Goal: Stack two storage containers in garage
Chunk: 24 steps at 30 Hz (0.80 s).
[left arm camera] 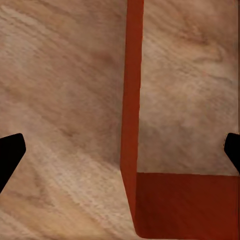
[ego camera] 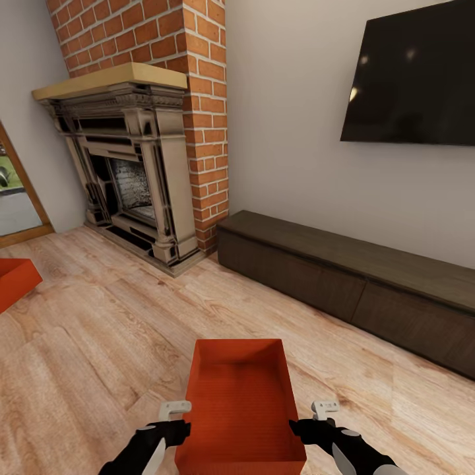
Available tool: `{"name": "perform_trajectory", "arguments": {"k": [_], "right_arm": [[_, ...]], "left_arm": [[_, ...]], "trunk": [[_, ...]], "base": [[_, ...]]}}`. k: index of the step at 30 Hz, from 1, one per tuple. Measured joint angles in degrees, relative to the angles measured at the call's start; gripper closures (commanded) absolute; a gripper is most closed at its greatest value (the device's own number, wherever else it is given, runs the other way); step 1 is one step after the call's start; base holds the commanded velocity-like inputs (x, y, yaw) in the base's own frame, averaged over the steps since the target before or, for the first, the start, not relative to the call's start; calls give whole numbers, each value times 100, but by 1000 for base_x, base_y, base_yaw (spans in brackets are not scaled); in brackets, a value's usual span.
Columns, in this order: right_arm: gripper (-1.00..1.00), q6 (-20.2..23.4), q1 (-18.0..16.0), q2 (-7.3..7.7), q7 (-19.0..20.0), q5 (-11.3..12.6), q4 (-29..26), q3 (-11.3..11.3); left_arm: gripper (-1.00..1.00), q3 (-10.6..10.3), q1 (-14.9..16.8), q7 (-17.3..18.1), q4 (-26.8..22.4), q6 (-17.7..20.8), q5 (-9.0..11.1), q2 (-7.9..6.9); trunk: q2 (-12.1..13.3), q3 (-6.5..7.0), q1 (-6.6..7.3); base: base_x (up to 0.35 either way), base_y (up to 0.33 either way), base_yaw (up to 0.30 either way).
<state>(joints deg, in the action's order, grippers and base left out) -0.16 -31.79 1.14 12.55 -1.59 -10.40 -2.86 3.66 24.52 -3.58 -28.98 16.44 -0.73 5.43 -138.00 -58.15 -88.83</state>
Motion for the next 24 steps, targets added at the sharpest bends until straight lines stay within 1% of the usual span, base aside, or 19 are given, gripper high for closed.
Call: {"name": "perform_trajectory", "arguments": {"k": [14, 19, 24], "right_arm": [[-100, 0, 0, 0, 0, 0, 3, 1], [-100, 0, 0, 0, 0, 0, 3, 1], [-100, 0, 0, 0, 0, 0, 3, 3]], "left_arm": [[-100, -7, 0, 14, 4, 3, -2, 30], [-100, -9, 0, 16, 17, 3, -1, 38], [-100, -9, 0, 15, 25, 3, -2, 45]], "trunk": [[0, 0, 0], [-199, -89, -109], [-201, -90, -110]], "base": [[0, 0, 0], [0, 0, 0], [0, 0, 0]]}}
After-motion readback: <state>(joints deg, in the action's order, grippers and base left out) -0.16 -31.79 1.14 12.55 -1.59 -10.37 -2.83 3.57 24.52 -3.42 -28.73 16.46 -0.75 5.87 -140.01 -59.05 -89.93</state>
